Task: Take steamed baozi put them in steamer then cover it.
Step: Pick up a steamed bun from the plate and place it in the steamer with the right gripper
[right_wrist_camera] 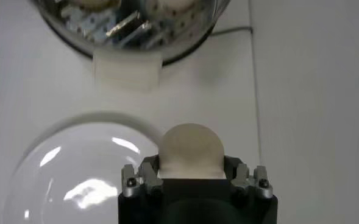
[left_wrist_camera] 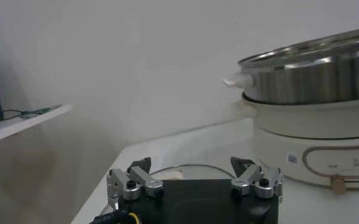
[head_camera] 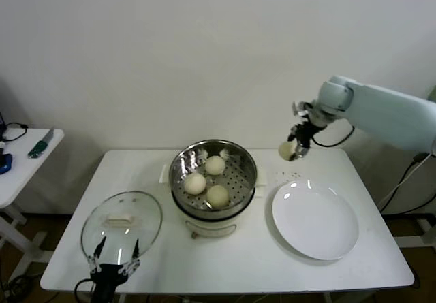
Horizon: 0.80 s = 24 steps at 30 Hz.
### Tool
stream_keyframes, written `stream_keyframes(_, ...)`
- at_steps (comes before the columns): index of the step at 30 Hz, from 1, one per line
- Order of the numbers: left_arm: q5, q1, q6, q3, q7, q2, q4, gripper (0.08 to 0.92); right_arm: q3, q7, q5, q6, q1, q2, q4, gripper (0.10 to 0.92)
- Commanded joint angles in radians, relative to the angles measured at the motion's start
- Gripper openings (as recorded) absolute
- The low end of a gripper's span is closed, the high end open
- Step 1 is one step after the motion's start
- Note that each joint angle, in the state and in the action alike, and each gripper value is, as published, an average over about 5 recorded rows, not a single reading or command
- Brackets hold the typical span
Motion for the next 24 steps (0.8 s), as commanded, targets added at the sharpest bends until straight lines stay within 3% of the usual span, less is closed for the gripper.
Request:
stream_keyframes(1, -0.016, 0.011, 0.007, 0.010, 0.001, 0.010, -0.026, 0.823, -0.175, 0.042, 0.331, -0.065, 0.203, 0.217, 0.049, 0.677)
stream_keyframes(13, -0.024, 0.016, 0.004, 0.007, 0.002, 0.022, -0.028, 0.823, -0.225, 0.110, 0.371, -0.100, 0.102, 0.365, 0.063, 0.679)
stream_keyframes(24, -0.037, 0.008, 0.006, 0.001, 0.001, 0.035, -0.016, 0.823, -0.264, 0.117, 0.325, -0.096, 0.006, 0.403, 0.019, 0.679)
